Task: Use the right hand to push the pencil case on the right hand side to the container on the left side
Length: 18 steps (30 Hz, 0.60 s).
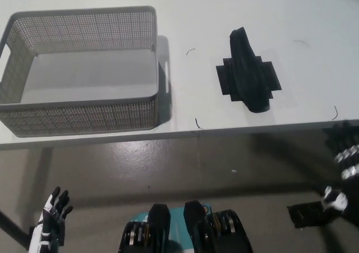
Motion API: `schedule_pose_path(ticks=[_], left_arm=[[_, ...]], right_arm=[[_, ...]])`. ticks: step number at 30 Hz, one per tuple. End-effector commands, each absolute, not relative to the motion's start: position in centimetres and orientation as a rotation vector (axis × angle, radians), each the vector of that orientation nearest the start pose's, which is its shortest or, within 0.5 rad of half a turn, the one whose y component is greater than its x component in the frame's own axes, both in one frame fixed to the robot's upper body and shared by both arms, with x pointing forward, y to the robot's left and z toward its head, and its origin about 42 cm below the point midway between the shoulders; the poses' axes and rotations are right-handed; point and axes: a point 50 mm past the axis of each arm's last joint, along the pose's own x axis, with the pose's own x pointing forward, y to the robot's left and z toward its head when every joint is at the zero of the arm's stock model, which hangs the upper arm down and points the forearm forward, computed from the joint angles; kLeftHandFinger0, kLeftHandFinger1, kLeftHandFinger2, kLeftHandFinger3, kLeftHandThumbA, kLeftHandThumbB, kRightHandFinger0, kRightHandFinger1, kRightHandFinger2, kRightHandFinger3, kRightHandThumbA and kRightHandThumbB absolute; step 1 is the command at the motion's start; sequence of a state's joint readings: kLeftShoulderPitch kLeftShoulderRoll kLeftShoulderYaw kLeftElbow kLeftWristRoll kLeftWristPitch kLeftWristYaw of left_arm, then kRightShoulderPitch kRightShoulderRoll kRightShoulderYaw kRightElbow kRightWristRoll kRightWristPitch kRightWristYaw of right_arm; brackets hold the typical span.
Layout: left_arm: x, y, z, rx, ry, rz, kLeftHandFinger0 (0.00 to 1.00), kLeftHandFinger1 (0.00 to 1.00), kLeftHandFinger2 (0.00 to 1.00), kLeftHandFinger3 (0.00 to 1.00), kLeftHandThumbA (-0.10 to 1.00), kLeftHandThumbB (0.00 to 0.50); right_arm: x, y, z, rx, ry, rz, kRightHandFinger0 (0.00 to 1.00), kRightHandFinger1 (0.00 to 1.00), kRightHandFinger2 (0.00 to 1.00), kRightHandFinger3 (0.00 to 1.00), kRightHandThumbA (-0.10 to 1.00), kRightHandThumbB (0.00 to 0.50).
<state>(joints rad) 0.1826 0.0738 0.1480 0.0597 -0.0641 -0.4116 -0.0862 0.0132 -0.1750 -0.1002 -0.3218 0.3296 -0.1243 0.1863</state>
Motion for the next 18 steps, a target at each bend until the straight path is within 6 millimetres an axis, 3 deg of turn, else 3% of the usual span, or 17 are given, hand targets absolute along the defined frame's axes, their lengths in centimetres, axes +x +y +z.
schedule_pose_path(ticks=[1,7,10,15,16,18], left_arm=[[21.2,28.3,8.2,0.071,-0.281,0.085,1.0,1.0,1.0,1.0,1.0,0.294],[21.2,28.4,8.3,0.074,-0.281,0.083,1.0,1.0,1.0,1.0,1.0,0.288],[21.2,28.5,8.3,0.077,-0.282,0.084,1.0,1.0,1.0,1.0,1.0,0.288],[21.0,28.4,7.9,0.053,-0.272,0.067,1.0,1.0,1.0,1.0,1.0,0.302],[21.0,28.2,8.0,0.055,-0.273,0.065,1.0,1.0,1.0,1.0,1.0,0.302],[21.0,28.1,7.9,0.049,-0.27,0.058,1.0,1.0,1.0,1.0,1.0,0.304]], right_arm=[[29.2,-28.6,24.3,0.084,-0.6,0.148,1.0,1.0,1.0,1.0,1.0,0.263],[33.1,-29.4,28.3,0.05,-0.623,0.115,1.0,1.0,1.0,1.0,1.0,0.297],[36.1,-29.6,30.2,0.047,-0.628,0.104,1.0,1.0,1.0,1.0,1.0,0.256],[39.8,-29.5,31.2,0.106,-0.589,0.138,1.0,1.0,1.0,1.0,1.0,0.278],[41.6,-29.4,31.4,0.151,-0.555,0.148,1.0,1.0,1.0,1.0,1.0,0.261],[43.4,-29.4,31.6,0.185,-0.532,0.151,1.0,1.0,1.0,1.0,1.0,0.257]])
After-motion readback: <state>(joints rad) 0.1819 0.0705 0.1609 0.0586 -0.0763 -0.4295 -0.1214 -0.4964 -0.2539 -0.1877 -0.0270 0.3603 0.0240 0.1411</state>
